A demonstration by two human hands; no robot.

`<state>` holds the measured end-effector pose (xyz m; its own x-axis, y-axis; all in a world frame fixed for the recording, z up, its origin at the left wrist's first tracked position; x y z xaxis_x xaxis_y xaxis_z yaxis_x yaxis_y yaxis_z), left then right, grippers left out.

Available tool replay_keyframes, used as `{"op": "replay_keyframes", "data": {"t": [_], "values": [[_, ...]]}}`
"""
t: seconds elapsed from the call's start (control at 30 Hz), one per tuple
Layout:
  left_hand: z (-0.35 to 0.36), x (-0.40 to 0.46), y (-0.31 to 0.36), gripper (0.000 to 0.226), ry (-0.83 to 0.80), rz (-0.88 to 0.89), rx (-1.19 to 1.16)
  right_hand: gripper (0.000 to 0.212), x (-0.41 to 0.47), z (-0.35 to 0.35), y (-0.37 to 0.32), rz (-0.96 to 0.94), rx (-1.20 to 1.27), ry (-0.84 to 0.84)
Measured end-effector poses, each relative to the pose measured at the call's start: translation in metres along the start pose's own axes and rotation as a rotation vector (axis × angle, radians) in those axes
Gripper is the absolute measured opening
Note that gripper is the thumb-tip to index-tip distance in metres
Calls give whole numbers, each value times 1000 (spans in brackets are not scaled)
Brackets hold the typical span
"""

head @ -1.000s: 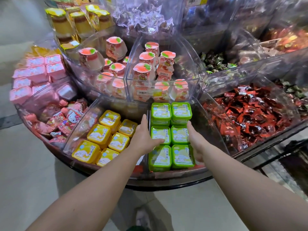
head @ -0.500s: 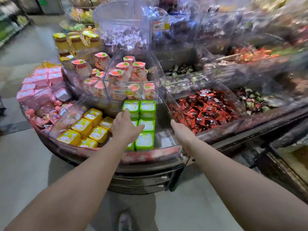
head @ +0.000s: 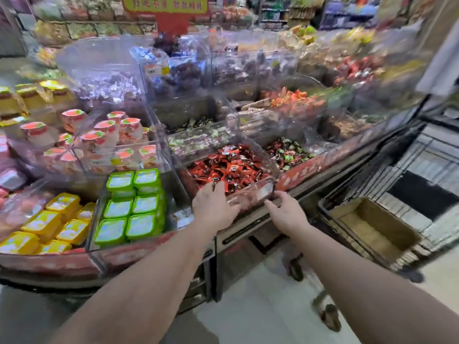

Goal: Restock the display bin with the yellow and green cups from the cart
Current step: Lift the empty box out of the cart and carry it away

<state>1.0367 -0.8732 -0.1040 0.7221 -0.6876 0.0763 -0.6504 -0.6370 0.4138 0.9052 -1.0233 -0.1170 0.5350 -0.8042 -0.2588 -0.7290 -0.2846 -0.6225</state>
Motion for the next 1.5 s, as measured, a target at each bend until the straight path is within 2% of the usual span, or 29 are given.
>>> {"op": "replay_keyframes", "data": {"t": [0.23,0.5,0.77,0.87,1.03,1.17,1.33,1.5], "values": [[81,64,119,75,-167,224,49,68,62,-76,103,194,-266,209],[160,168,230,74,-315,396,-7,68,158,-161,185,416,-257,302],[216,233,291,75,-412,462,-11,72,223,-204,240,548,-254,347],[244,250,300,76,-432,448,0,70,249,-211,263,570,-270,316],[305,271,307,77,-456,332,14,70,308,-215,314,535,-343,232],[366,277,321,76,-471,155,26,74,373,-223,372,467,-414,141],[432,247,344,77,-445,-212,-28,75,453,-237,453,384,-513,-20],[480,200,359,92,-419,-542,-143,75,508,-243,509,321,-575,-132]]}}
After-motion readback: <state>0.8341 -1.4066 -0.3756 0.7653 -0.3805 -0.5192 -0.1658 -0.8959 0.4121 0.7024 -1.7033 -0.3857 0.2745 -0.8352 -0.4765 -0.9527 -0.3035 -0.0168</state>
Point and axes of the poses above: each hand's wrist, its own x-axis towards the middle knuckle, its own z-axis out of the palm, y = z × x, the point moved 7 cm from there along x, towards the middle knuckle, and after that the axes turned 10 degrees about z, right-handed, at the moved point
